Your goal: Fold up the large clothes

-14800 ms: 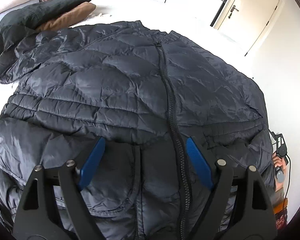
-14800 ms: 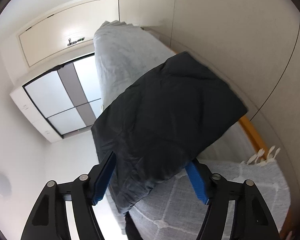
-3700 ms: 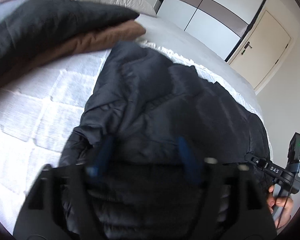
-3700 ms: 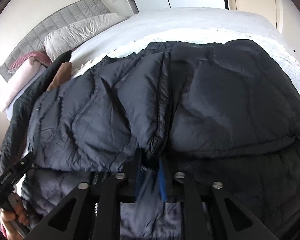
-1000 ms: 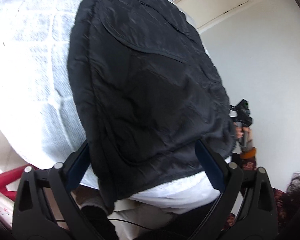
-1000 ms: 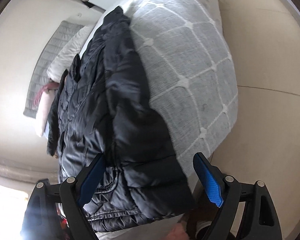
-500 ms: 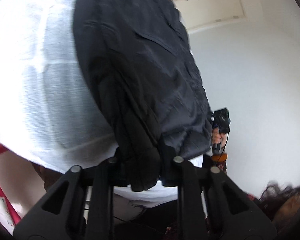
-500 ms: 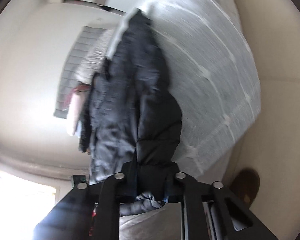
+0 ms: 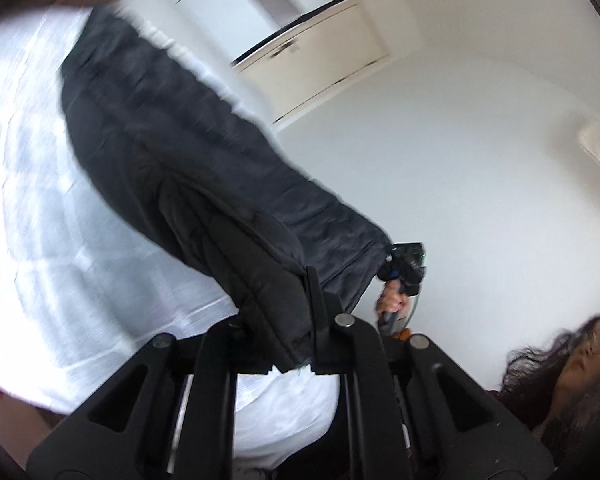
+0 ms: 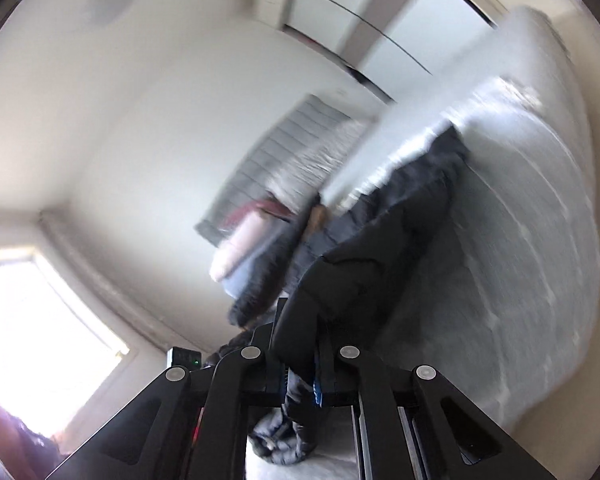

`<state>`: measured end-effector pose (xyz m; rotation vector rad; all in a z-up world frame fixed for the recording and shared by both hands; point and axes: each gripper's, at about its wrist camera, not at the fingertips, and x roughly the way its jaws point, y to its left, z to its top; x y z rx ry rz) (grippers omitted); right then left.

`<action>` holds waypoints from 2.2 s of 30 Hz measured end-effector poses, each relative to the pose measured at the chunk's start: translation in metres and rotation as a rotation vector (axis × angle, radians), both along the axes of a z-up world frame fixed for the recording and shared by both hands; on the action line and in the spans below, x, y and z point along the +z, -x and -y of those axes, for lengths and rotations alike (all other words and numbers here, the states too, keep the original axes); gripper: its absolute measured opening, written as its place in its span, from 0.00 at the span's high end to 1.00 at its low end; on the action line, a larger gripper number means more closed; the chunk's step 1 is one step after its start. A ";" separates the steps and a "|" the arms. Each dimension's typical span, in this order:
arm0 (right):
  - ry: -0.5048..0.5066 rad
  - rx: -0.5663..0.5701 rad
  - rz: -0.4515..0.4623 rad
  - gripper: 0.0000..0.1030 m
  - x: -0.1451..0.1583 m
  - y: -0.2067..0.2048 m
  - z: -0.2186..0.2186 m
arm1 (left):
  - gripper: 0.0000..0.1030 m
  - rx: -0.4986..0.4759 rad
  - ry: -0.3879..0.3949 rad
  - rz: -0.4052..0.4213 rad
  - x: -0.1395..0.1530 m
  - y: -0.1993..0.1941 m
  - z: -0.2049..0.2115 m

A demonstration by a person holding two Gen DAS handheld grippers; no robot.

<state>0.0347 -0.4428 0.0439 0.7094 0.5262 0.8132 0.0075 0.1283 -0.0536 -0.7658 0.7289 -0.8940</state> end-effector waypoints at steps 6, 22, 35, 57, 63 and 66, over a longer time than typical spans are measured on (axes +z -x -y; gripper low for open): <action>-0.131 0.061 0.185 0.92 0.033 0.024 -0.005 | 0.88 -0.071 0.123 0.222 0.043 0.023 0.001; -0.232 -0.330 -0.197 0.93 -0.045 -0.097 0.025 | 0.86 0.504 0.392 -0.152 -0.047 -0.077 -0.080; 0.126 -0.470 -0.487 0.86 -0.097 -0.154 0.017 | 0.37 0.849 -0.140 -0.381 -0.077 -0.120 -0.082; 0.496 -0.540 -0.384 0.30 -0.077 -0.163 -0.004 | 0.34 0.678 -0.690 -0.083 -0.039 -0.124 -0.033; 0.530 -0.496 -0.353 0.76 -0.083 -0.163 -0.013 | 0.84 0.588 -0.665 -0.063 -0.034 -0.121 -0.017; 0.535 -0.508 -0.302 0.89 -0.071 -0.153 -0.018 | 0.89 0.608 -0.645 -0.002 -0.019 -0.110 -0.012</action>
